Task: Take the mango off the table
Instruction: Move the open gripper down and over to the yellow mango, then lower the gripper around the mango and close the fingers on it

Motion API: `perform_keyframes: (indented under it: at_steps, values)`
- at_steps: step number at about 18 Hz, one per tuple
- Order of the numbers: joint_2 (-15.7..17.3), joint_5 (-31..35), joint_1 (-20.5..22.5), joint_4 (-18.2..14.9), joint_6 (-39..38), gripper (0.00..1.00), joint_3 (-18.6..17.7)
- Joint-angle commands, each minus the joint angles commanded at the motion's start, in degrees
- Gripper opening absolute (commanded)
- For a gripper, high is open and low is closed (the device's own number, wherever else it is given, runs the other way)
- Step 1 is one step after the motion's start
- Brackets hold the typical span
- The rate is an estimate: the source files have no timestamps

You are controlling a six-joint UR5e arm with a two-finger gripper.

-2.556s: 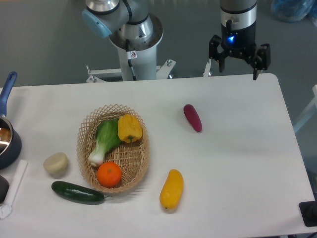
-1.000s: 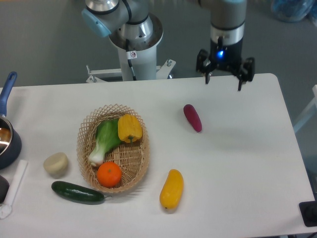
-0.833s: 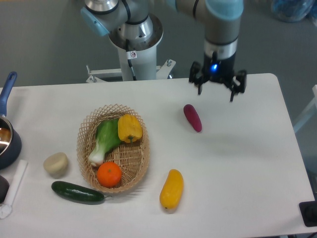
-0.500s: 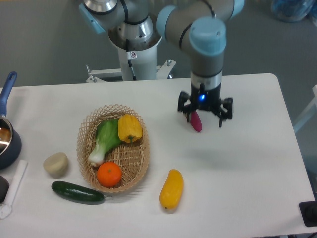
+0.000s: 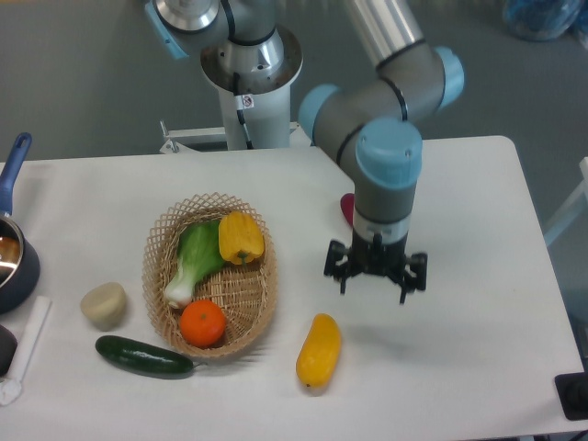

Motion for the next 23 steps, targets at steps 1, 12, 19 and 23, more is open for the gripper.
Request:
perform_keyframes:
  at_steps: [1,12,19,23]
  values:
    - [-0.6,0.0,-0.2,0.1,0.0,1.0,0.4]
    - [-5.2,0.0,-3.3,0.4,0.5,1.0,1.7]
    - [-7.4,0.1,-4.3,1.5,0.5,1.0,2.7]
    - [-8.0,0.2,-4.8,1.7,0.6,1.0,2.9]
